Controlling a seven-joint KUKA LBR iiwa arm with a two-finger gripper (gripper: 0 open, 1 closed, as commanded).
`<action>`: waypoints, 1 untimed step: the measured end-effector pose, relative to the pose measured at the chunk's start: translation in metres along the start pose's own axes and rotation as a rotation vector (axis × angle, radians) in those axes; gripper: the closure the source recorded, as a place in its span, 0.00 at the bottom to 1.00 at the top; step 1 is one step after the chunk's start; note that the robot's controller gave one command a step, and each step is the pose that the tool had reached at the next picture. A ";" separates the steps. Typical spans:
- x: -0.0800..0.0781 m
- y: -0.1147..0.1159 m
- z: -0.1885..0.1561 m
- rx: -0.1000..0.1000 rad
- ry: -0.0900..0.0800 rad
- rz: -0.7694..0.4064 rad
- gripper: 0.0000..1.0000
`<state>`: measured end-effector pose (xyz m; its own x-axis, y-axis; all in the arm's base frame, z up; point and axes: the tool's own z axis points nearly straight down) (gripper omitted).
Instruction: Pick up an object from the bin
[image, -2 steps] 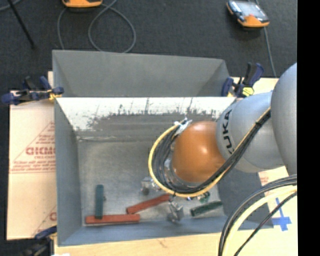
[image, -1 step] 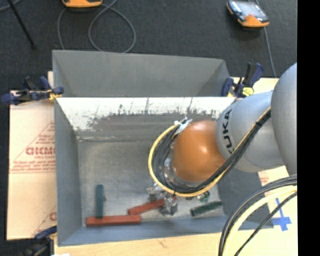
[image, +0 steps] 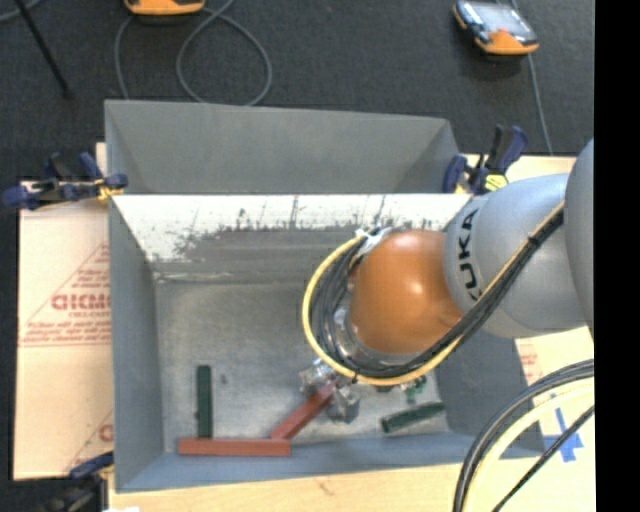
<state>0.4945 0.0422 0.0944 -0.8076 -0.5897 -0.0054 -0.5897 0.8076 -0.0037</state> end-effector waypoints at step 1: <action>0.000 -0.001 0.000 -0.001 0.000 0.006 1.00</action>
Offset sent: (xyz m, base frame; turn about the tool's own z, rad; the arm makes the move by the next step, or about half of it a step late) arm -0.0002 -0.0001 0.0003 0.0000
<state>0.4954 0.0414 0.0948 -0.8109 -0.5852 -0.0058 -0.5852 0.8109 -0.0031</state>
